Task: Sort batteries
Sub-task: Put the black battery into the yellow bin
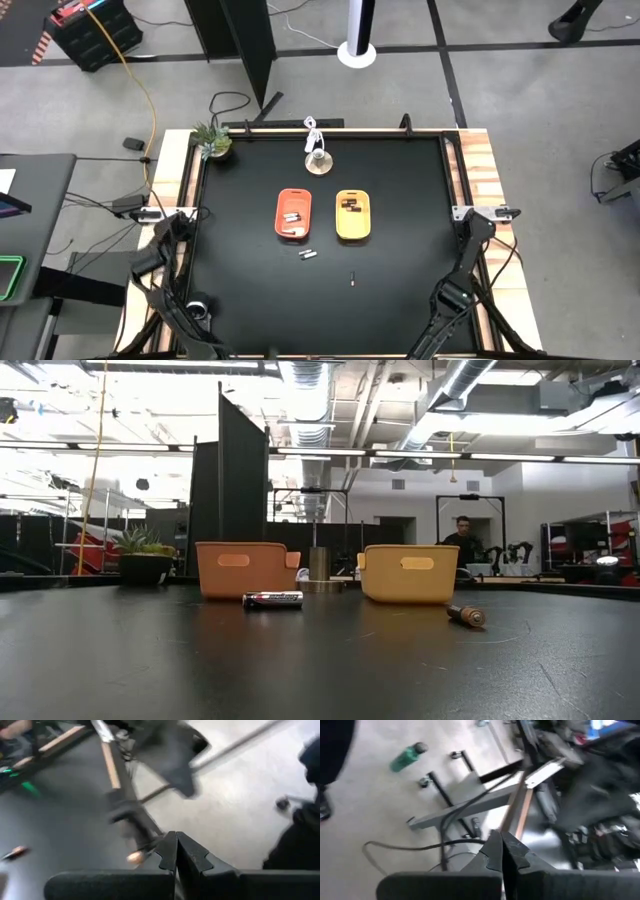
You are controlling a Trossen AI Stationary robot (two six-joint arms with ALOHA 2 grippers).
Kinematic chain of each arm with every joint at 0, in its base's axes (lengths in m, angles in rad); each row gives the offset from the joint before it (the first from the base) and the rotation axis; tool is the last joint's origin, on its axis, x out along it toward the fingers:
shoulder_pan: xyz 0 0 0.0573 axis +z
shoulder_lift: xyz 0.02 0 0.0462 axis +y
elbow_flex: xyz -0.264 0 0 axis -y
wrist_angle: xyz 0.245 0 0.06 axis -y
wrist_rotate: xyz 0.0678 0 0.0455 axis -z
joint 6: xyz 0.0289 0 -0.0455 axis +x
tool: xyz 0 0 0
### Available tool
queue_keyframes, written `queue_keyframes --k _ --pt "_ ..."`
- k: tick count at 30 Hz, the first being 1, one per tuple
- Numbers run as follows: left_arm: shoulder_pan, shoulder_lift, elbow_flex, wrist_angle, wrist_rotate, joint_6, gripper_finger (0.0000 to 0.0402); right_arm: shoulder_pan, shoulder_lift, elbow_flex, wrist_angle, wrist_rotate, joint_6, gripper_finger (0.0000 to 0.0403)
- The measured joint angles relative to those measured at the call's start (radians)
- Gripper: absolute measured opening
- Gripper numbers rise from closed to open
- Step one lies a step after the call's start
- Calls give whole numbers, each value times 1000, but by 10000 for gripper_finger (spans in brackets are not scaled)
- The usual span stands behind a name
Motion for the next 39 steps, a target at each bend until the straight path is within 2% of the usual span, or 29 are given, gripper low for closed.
queue_keyframes --k 7,12,15,21,29,33,39 --pt "-2 251 427 -335 -26 60 0 30 -33 0 12 184 -7 10" --pt "1 366 608 -424 -43 82 0 53 -79 0 15 333 -8 10" --pt "21 402 638 -440 -48 56 0 62 -98 0 12 405 -10 10" --pt "60 407 641 -449 -56 -17 0 71 -119 0 14 450 -8 11" --pt "64 407 641 -460 -23 -29 0 71 -117 0 7 452 -7 11" --pt "71 407 641 -486 32 -69 0 71 -117 0 8 452 -7 11" --pt "76 407 639 -544 35 -115 0 71 -117 0 8 452 -7 11"
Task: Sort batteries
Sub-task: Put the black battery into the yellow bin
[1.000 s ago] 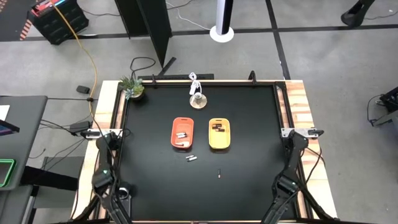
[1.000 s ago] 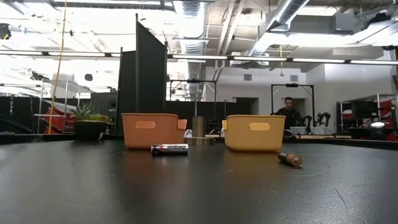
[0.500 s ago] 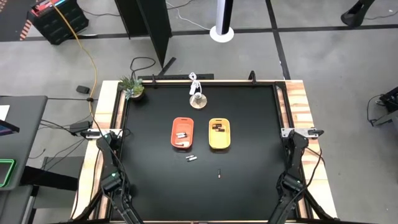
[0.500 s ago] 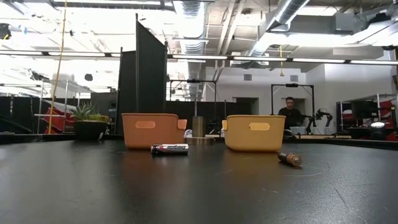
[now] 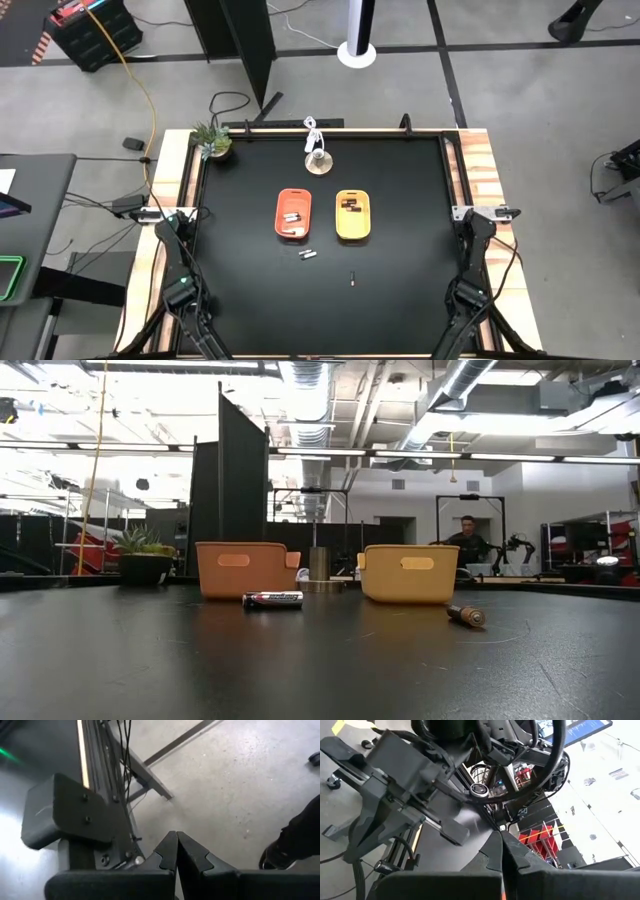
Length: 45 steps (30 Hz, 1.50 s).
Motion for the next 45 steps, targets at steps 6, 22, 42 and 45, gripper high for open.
queue_keyframes --k 6,22,42,45 --pt "10 0 0 -7 2 -17 0 -2 0 0 0 0 0 11" --pt "32 -11 -13 -282 -21 -277 0 1 1 -1 4 2 3 11" --pt "-52 -84 69 -272 -253 -117 0 -48 -26 -2 -159 -2 425 10" --pt "-63 -138 70 -261 -299 -95 0 -109 -63 0 -260 -207 600 7"
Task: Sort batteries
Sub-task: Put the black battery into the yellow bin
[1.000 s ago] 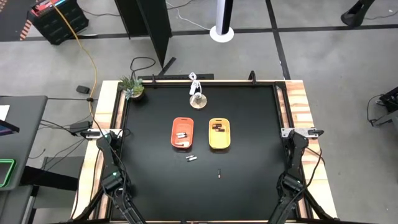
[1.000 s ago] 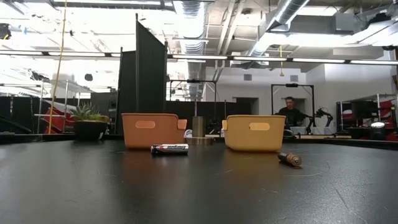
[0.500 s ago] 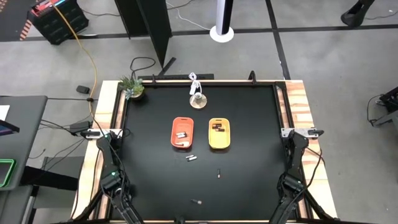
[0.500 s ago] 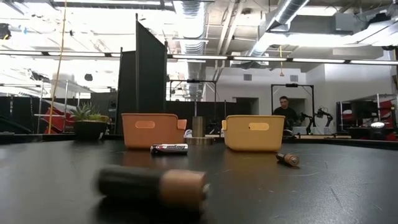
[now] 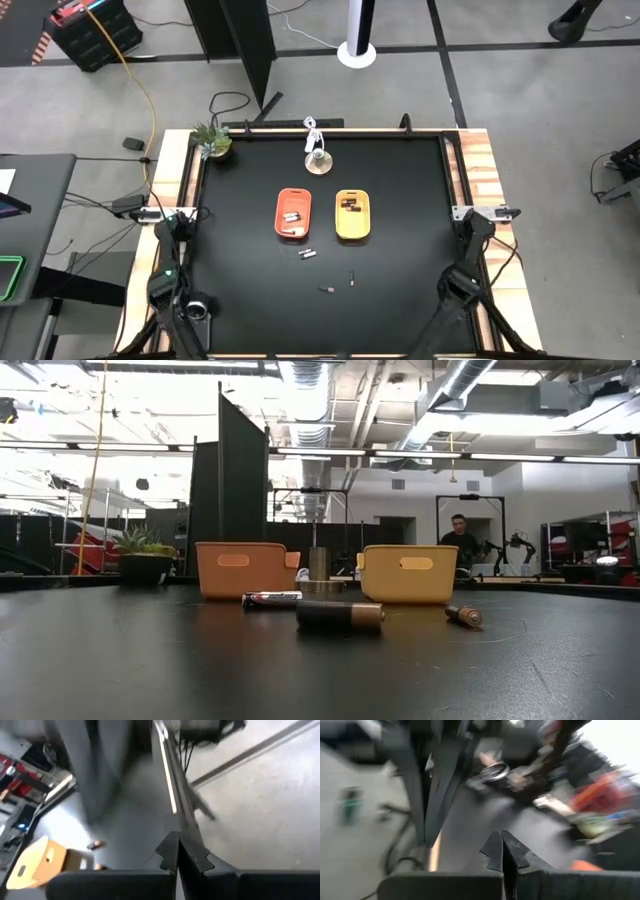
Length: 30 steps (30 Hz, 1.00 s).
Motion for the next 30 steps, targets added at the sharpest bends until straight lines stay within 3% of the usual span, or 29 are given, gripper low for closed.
queue_keyframes --k 2,4,9,14,18,23,27,30 --pt "-3 -25 2 18 3 30 0 -40 -6 1 -37 -144 27 6" --pt "4 -33 2 43 43 67 0 -73 -1 0 -53 -215 17 6" --pt "49 -33 -28 226 259 184 0 -126 -3 0 -96 -266 29 5" --pt "80 -94 -182 432 354 297 0 -141 -2 -18 -181 -277 103 1" --pt "101 -239 -455 818 402 401 0 -145 -1 -23 -216 -282 126 1" --pt "118 -490 -931 1287 414 430 0 -165 -1 -22 -222 -294 116 0" --pt "123 -684 -1251 1538 304 433 0 -207 -1 -22 -177 -379 45 0" --pt "126 -816 -1439 1644 276 428 0 -250 -1 -22 -54 -477 -71 0"
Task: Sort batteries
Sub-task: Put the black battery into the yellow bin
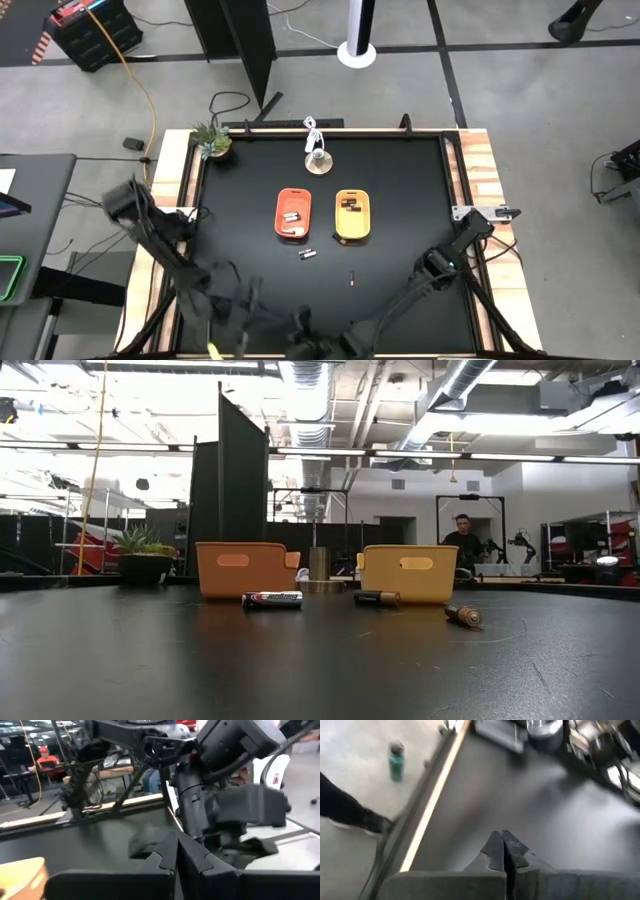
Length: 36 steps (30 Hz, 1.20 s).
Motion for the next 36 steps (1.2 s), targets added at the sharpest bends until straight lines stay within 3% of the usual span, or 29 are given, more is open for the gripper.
queue_keyframes --k 4,9,12,16,19,22,26,29,32,36 --pt "-2 -186 -192 122 -14 34 0 -97 0 0 127 -154 -109 0" --pt "9 -416 -360 146 -17 60 0 -213 0 1 269 -336 -183 0" --pt "10 -526 -425 140 -17 80 0 -266 0 1 264 -373 -214 0" --pt "10 -635 -482 136 -19 125 0 -325 0 -12 366 -526 -236 0" --pt "10 -716 -510 122 -20 151 0 -350 -22 -81 450 -525 -275 0" --pt "12 -799 -516 44 -22 159 0 -370 -87 -232 552 -527 -275 0" --pt "32 -903 -516 -75 -24 162 0 -397 -285 -580 856 -525 -271 0" --pt "64 -968 -516 -172 -24 138 0 -420 -472 -865 971 -470 -251 0" --pt "116 -1019 -516 -273 -25 102 0 -431 -659 -1113 959 -409 -218 0" --pt "204 -1060 -516 -431 -25 6 0 -410 -911 -1339 819 -327 -91 0"
